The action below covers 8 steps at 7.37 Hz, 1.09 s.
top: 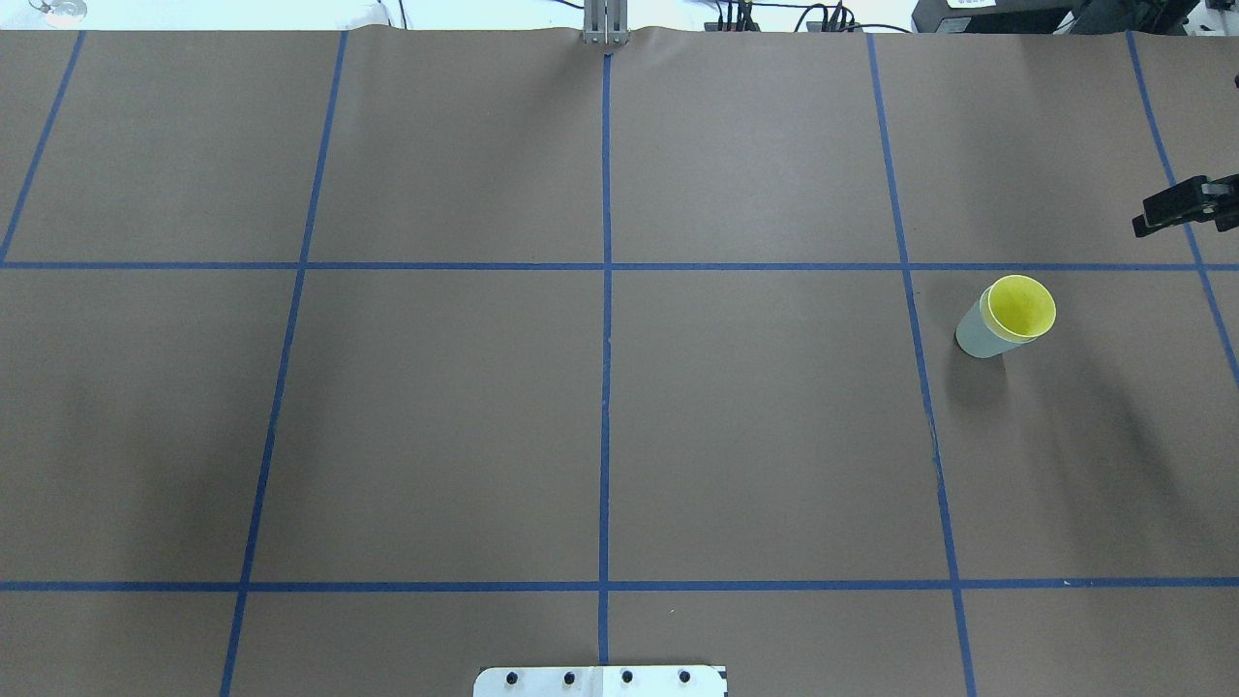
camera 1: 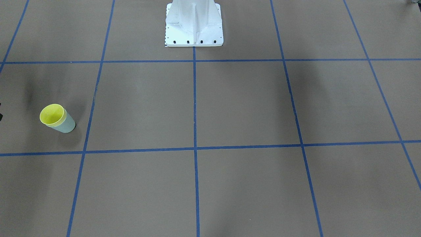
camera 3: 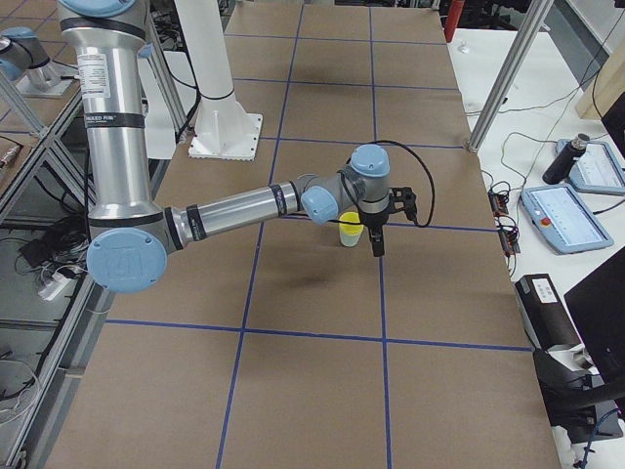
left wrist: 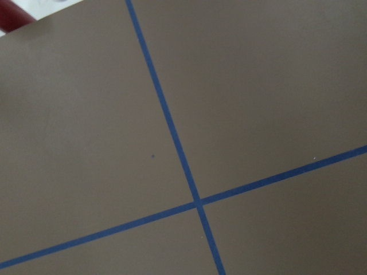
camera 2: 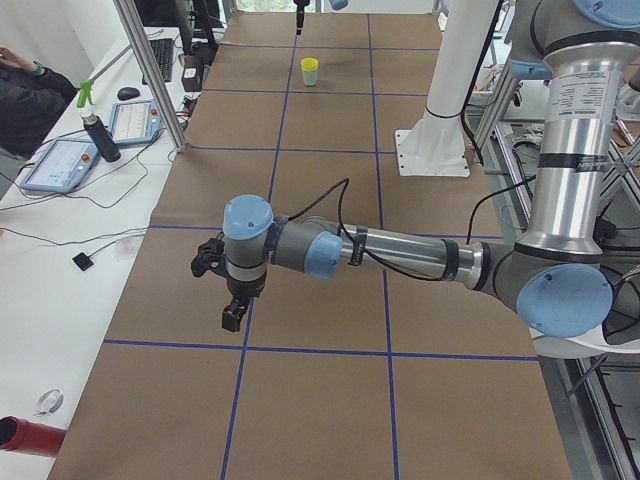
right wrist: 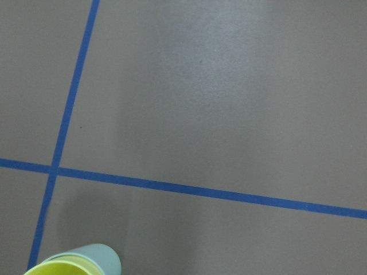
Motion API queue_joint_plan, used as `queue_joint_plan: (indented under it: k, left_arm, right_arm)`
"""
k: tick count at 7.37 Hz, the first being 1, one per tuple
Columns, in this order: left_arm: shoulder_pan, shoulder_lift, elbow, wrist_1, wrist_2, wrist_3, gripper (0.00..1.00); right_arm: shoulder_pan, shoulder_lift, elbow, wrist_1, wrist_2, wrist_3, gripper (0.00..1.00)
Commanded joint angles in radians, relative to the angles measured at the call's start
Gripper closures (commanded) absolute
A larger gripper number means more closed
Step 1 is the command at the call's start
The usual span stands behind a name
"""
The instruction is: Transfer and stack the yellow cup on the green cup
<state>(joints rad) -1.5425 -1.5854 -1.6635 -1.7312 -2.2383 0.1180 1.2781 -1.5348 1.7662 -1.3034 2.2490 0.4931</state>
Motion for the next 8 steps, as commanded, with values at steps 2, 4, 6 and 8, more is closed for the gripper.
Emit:
queue_joint_plan:
  k: [2,4,6,8]
  left_arm:
    - [-0.005,0.051,-0.018,-0.048,0.0,-0.065,0.0]
    - [-0.005,0.053,-0.004,-0.05,-0.001,-0.073,0.0]
    - [-0.005,0.058,0.008,-0.047,0.005,-0.075,0.0]
    - [-0.007,0.058,-0.008,-0.015,-0.039,-0.077,0.0]
  right_arm:
    - [0.209,-0.018,-0.144,-0.007,0.202,-0.225,0.0]
    - [0.279,-0.033,-0.209,-0.008,0.218,-0.287,0.0]
    - [0.303,-0.065,-0.199,-0.011,0.219,-0.288,0.0]
    - [0.299,-0.058,-0.195,-0.083,0.199,-0.289,0.0]
